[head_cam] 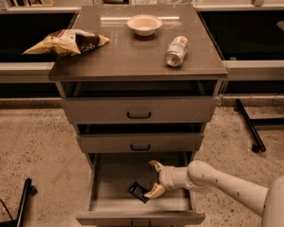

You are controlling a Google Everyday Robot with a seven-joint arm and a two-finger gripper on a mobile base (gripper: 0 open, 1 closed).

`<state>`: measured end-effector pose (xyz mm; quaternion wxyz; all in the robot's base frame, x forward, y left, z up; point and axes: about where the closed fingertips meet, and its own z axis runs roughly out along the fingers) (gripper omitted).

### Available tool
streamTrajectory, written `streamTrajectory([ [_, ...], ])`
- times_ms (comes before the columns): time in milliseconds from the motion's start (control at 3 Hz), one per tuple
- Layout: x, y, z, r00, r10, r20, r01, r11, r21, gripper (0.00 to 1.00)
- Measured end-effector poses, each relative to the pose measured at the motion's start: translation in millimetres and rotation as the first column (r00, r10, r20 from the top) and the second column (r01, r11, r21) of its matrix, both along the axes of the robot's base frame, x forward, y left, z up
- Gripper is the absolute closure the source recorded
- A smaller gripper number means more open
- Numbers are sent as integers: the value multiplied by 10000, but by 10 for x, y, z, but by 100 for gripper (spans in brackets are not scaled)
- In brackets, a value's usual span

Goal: Pick rxbar blueberry from bottom drawer and place on counter

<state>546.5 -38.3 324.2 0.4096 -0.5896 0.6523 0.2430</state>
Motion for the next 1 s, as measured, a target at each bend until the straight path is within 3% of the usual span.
streamTrajectory([
  [333,3,100,-393,9993,132,-345,-131,9999,27,16],
  [1000,55,171,-1124,9944,-460,-953,470,9989,78,15],
])
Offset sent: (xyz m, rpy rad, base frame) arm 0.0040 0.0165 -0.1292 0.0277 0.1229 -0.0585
